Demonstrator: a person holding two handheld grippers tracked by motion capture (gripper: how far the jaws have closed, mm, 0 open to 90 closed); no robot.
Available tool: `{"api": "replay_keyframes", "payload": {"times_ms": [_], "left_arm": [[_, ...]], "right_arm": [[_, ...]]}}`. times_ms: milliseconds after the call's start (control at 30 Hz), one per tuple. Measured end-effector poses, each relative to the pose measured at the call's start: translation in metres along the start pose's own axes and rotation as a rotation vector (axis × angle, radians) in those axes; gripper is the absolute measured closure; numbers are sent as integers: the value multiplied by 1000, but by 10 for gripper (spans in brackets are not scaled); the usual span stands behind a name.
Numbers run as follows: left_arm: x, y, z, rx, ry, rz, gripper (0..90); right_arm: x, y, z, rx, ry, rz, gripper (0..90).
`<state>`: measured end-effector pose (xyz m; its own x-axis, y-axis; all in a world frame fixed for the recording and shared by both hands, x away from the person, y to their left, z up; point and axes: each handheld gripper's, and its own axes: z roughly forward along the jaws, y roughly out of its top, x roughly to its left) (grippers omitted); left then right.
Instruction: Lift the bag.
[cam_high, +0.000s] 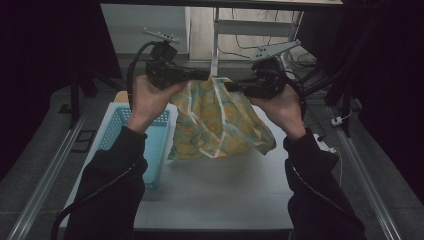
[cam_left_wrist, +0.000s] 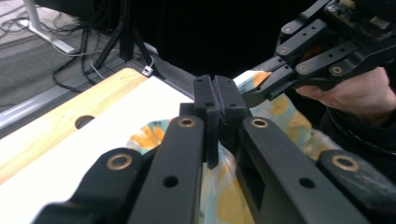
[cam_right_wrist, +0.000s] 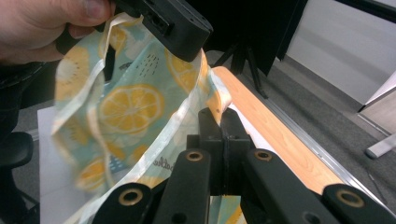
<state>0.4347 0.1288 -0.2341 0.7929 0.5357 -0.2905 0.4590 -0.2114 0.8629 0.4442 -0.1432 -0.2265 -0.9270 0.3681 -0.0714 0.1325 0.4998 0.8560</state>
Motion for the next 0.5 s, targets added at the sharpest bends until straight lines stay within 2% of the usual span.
{"api": "replay_keyframes", "payload": {"times_ms": [133, 333, 500], "left_arm": [[7, -4, 5, 10, 27, -2, 888], [19, -14, 19, 29, 60, -11, 883], [29, -28, 36, 46, 56, -16, 878]], "right_arm": [[-3, -3, 6, 25, -23, -2, 900], [-12, -17, 21, 46, -26, 28, 900], [-17, -31, 33, 52, -28, 47, 900]]}}
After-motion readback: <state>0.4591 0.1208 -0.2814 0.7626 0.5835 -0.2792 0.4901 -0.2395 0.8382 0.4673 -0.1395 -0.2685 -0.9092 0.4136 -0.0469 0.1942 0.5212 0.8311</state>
